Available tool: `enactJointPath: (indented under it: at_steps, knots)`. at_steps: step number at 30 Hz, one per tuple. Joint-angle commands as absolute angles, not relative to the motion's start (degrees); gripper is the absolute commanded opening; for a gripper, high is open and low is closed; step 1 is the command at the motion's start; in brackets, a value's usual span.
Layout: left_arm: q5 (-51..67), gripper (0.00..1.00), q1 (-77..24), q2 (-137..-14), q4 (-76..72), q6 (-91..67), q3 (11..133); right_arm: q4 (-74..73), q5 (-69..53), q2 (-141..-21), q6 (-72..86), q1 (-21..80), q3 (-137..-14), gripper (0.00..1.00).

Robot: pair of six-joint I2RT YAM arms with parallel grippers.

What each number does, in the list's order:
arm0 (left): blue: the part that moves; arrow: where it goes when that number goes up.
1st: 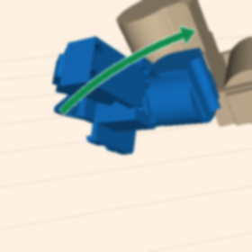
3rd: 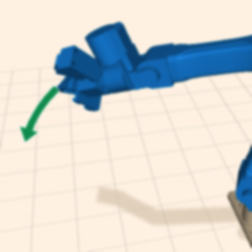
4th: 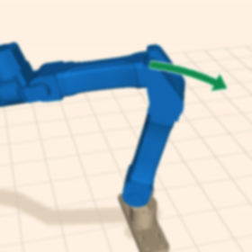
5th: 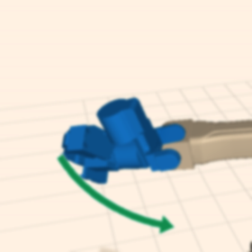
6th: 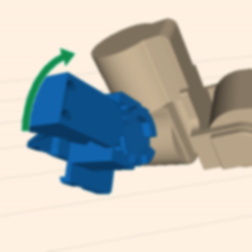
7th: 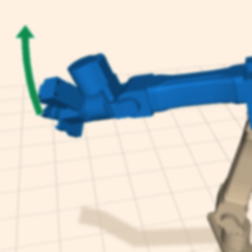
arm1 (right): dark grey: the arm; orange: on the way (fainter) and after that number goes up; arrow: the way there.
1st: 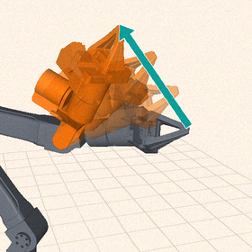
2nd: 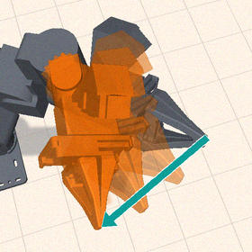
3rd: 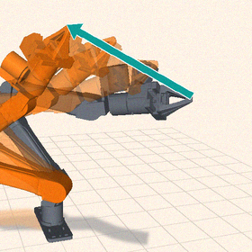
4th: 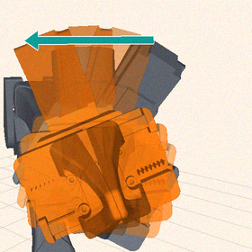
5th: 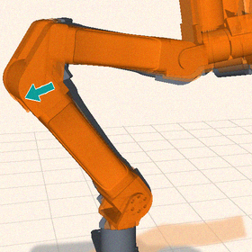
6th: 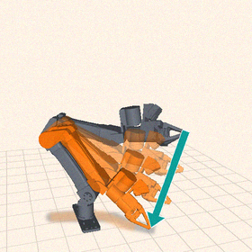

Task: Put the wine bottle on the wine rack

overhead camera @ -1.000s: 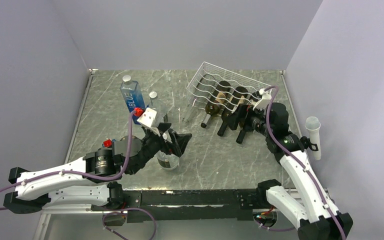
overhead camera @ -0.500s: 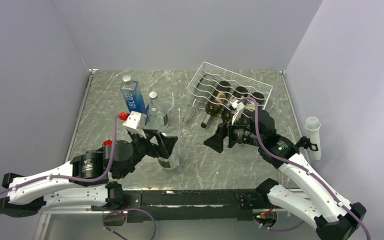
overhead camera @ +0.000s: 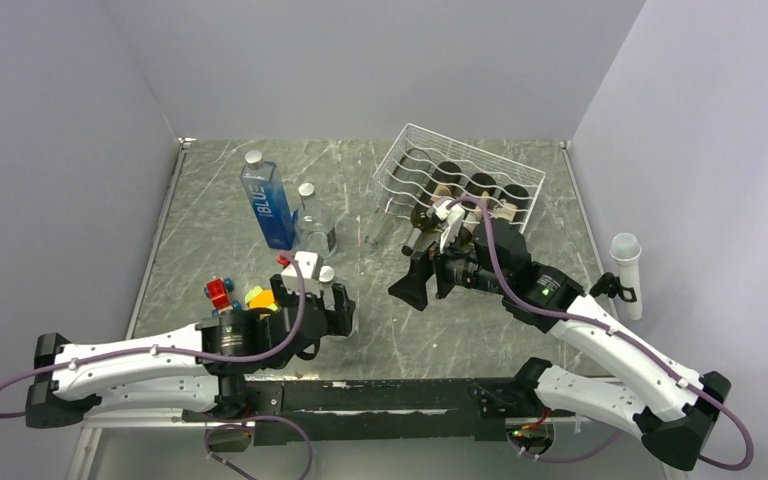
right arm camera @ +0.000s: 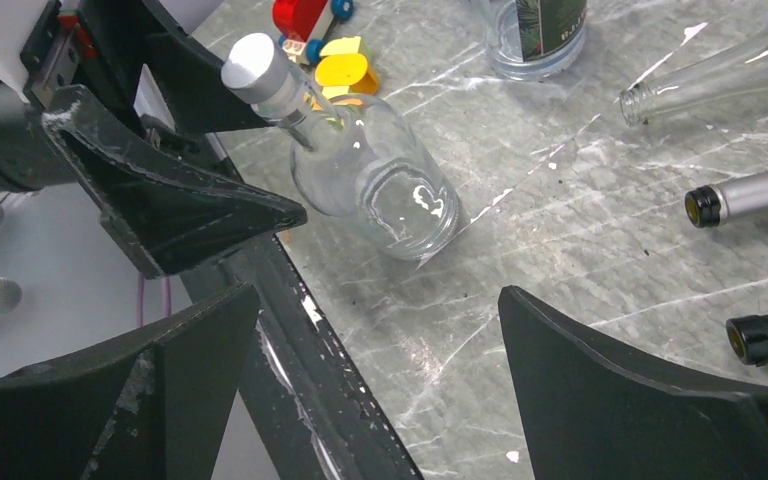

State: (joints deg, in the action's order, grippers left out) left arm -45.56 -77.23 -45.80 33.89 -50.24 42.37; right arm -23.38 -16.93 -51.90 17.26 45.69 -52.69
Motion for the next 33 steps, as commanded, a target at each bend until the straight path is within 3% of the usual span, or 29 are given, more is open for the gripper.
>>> enactJointPath:
  at_steps: [1,5,9,16,22,26,33]
  knots:
    - [-51.69,0.95,-77.43,-48.07,26.91,-48.78,40.41,-22.17,-12.99,-52.13,16.87,47.05,-54.91,0.95]
    - [-52.05,0.89,-77.43,-48.53,13.35,-38.92,35.65,-22.68,-11.30,-51.28,17.12,47.37,-54.22,0.95]
    - [-52.10,0.76,-77.39,-48.98,7.14,-33.75,34.41,-23.69,-9.50,-49.32,17.05,47.37,-53.26,0.95]
    - [-49.33,0.62,-77.41,-49.17,-4.54,-23.44,32.59,-24.44,-8.32,-48.14,17.31,47.40,-52.30,0.95]
    - [-44.41,0.21,-77.38,-52.29,-10.03,-19.23,33.29,-26.71,-6.05,-47.25,17.82,47.38,-52.91,0.95]
    - [-43.21,0.02,-77.34,-55.34,-10.85,-19.52,34.54,-28.26,-4.88,-45.98,18.16,47.38,-53.37,0.95]
    - [-37.71,0.01,-77.32,-58.20,-16.73,-17.80,34.72,-30.15,-3.26,-46.92,17.52,47.42,-54.53,0.95]
